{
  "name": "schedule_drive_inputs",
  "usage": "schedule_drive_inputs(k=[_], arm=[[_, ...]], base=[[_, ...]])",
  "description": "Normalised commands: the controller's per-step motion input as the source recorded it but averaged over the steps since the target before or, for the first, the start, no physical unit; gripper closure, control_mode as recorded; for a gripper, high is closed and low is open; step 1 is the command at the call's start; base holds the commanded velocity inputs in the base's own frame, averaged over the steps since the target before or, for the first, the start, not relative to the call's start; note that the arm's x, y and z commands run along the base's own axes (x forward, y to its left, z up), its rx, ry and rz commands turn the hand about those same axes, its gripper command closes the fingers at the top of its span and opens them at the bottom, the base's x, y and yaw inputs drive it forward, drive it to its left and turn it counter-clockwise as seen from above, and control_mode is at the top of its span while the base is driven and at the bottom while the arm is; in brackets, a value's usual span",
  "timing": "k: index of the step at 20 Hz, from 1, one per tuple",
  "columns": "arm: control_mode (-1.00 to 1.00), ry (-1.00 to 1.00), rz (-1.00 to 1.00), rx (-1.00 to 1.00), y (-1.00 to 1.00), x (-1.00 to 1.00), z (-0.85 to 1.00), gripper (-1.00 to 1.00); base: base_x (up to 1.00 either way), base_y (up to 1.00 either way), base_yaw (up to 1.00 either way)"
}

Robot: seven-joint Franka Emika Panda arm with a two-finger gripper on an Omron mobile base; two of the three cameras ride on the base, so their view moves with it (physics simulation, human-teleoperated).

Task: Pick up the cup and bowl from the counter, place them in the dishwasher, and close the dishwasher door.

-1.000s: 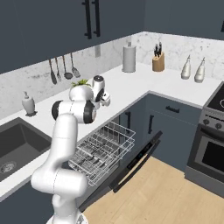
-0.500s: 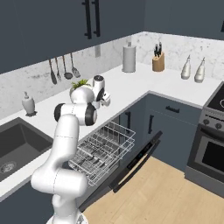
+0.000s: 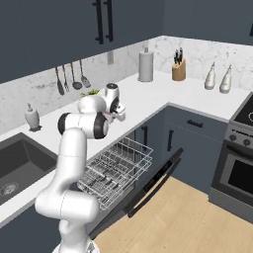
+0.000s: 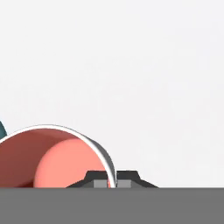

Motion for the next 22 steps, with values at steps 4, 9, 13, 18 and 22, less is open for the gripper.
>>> schedule_drive_inputs(k=[4, 9, 13, 18, 22], arm=[[-1.00, -0.01, -0.16, 0.00, -0.49, -1.00, 0.00, 1.00], [-1.00, -0.03, -0.14, 0.06, -0.86, -1.00, 0.06, 1.00], [-1.00, 0.00, -0.09, 0.11, -1.00, -0.96, 0.00, 1.00], [-1.00, 0.00, -0.03, 0.18, -0.94, -0.61, -0.03, 1.00], [-1.00, 0.03, 0.00, 0.32, -0.81, -0.07, -0.24, 1.00]], base=[[0.00, 0.00, 0.00], [0.00, 0.00, 0.00], [0.00, 0.00, 0.00], [0.00, 0.00, 0.00], [0.00, 0.00, 0.00]])
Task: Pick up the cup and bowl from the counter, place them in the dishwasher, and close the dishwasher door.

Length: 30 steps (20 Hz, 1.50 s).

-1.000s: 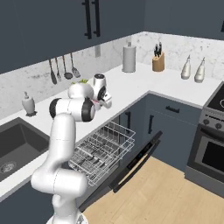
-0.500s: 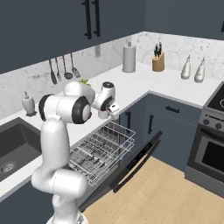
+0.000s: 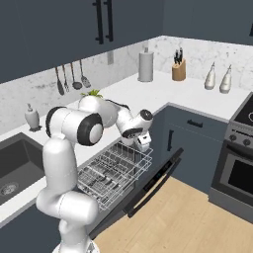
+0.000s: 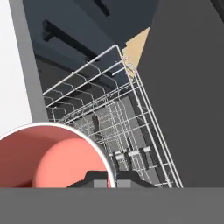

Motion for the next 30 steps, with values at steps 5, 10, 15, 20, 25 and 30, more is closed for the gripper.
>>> schedule_drive_inputs(k=[5, 10, 15, 20, 25, 30], arm=[[-1.00, 0.12, 0.00, 0.38, -0.48, 0.01, -0.53, 1.00], [-1.00, 0.17, 0.00, 0.37, -0.06, 0.27, -0.68, 1.00], [-1.00, 0.22, 0.00, 0.30, 0.01, 0.64, -0.46, 1.00], [-1.00, 0.28, 0.00, 0.24, 0.15, 0.66, -0.33, 1.00], [-1.00, 0.33, 0.00, 0.18, 0.41, 0.48, -0.32, 1.00], [-1.00, 0.31, -0.03, 0.11, 0.40, 0.19, -0.37, 1.00]], base=[[0.00, 0.00, 0.00], [0.00, 0.00, 0.00], [0.00, 0.00, 0.00], [0.00, 0.00, 0.00], [0.00, 0.00, 0.00], [0.00, 0.00, 0.00]])
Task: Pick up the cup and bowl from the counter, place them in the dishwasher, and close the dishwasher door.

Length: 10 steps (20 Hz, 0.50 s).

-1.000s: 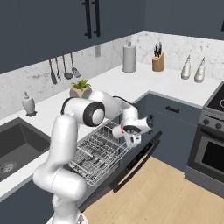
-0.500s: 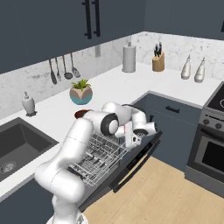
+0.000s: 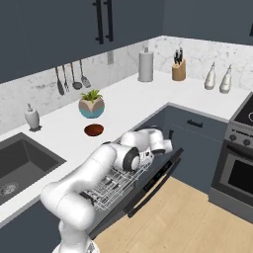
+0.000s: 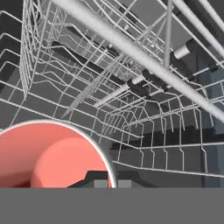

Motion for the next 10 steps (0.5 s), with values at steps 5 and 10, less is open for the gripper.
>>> schedule_drive_inputs(k=[5, 10], arm=[[-1.00, 0.24, -0.11, 0.02, 0.38, 0.00, -0.31, 1.00], [-1.00, 0.13, -0.19, 0.00, 0.36, 0.00, -0.15, -1.00]], base=[[0.00, 0.00, 0.00], [0.00, 0.00, 0.00]])
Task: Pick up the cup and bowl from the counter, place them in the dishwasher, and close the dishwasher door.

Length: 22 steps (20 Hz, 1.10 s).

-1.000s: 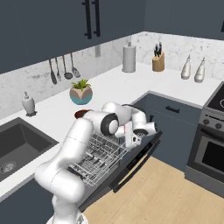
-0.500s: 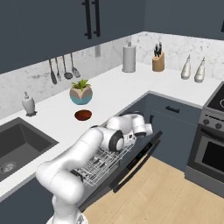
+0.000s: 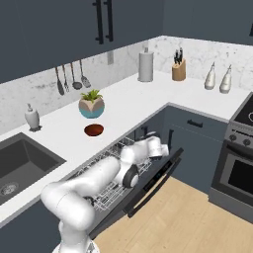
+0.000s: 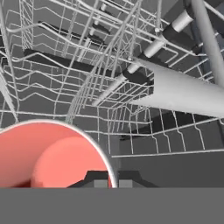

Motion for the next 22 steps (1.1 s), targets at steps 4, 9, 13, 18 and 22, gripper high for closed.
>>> schedule_drive_inputs(k=[4, 9, 13, 18, 22], arm=[[-1.00, 0.06, -0.23, -0.03, 0.18, 0.00, -0.02, -1.00], [-1.00, 0.05, -0.24, -0.10, 0.00, 0.00, -0.04, -1.00], [-1.00, 0.09, -0.26, -0.19, -0.04, 0.00, -0.01, -1.00], [-1.00, 0.20, -0.28, -0.24, -0.05, 0.00, 0.00, -1.00], [-1.00, 0.34, -0.26, -0.22, -0.07, 0.00, 0.00, -1.00]], base=[[0.00, 0.00, 0.00], [0.00, 0.00, 0.00], [0.00, 0.00, 0.00], [0.00, 0.00, 0.00], [0.00, 0.00, 0.00]])
